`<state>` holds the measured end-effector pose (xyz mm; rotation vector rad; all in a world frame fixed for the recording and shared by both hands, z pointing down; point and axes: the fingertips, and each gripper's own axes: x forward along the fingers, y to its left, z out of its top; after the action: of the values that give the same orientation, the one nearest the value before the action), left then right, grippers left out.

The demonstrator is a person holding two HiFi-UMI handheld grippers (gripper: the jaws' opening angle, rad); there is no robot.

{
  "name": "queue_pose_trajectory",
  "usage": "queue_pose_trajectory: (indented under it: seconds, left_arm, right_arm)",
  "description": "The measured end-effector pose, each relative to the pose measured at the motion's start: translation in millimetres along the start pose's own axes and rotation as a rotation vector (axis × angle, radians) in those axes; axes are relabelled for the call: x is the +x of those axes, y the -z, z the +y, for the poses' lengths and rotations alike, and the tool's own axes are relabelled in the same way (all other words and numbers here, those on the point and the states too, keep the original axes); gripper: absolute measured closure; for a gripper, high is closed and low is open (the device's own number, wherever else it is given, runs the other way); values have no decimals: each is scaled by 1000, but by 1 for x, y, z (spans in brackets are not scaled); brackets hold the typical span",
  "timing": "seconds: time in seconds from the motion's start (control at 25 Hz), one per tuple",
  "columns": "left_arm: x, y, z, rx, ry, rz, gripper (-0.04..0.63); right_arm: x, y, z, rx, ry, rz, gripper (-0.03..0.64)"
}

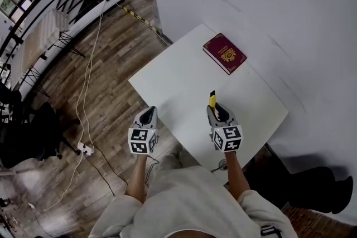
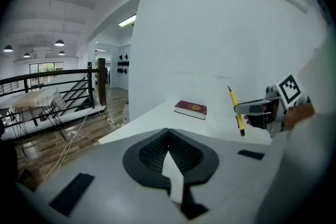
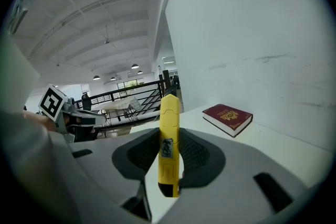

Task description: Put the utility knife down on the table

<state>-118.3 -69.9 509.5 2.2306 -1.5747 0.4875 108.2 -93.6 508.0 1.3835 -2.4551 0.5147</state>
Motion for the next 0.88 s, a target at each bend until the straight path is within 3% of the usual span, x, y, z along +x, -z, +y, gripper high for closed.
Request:
queue_pose_trajectory:
  seconds: [0.88]
  left_arm:
    - [37, 10, 35, -19, 52, 34, 589]
  right_arm:
    - [37, 29, 1, -2, 48, 119, 506]
